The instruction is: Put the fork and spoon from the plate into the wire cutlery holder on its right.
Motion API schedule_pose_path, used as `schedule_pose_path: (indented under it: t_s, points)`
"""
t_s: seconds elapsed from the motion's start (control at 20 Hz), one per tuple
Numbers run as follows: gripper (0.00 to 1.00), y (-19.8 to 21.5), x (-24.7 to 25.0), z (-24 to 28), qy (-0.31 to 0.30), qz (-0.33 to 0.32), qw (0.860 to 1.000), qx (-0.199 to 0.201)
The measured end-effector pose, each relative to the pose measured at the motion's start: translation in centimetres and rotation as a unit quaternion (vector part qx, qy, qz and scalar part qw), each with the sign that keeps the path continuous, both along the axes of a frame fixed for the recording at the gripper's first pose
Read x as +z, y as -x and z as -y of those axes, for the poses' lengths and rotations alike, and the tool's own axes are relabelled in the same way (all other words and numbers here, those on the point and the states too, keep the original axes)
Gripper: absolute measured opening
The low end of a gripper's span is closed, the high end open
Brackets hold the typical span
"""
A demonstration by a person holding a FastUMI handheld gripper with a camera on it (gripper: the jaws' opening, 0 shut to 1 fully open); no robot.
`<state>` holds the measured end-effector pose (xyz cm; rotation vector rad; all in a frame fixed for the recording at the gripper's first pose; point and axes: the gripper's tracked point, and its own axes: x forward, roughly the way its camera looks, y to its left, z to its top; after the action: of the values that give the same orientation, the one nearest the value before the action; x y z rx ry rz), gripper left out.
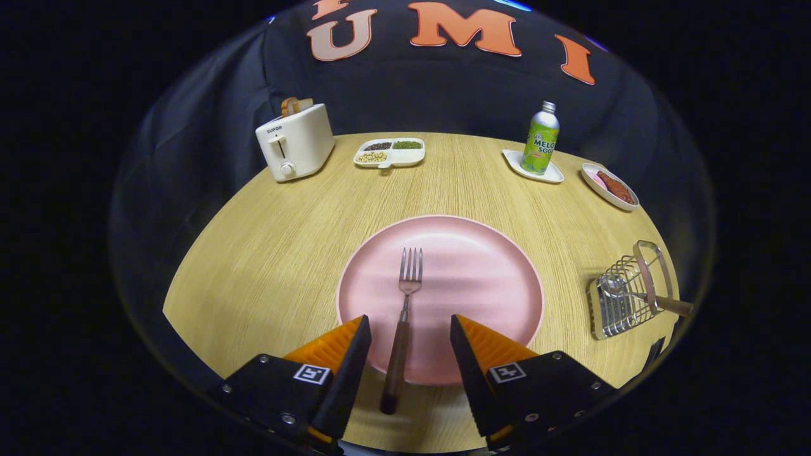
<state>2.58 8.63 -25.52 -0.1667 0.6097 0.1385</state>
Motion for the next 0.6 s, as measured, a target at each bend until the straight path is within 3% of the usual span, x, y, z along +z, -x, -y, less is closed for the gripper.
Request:
schedule_pose_path:
  t_s: [0.2,0.45,0.6]
  points:
    - [0.54,-0.4,-0.6,-0.1,0.012,-0.004,1.000,0.003]
    - [0.38,-0.7,-1.4,-0.2,0.026,-0.013,1.000,0.009]
    - [0.16,-0.6,-1.5,-0.1,0.030,-0.019,0.999,0.006]
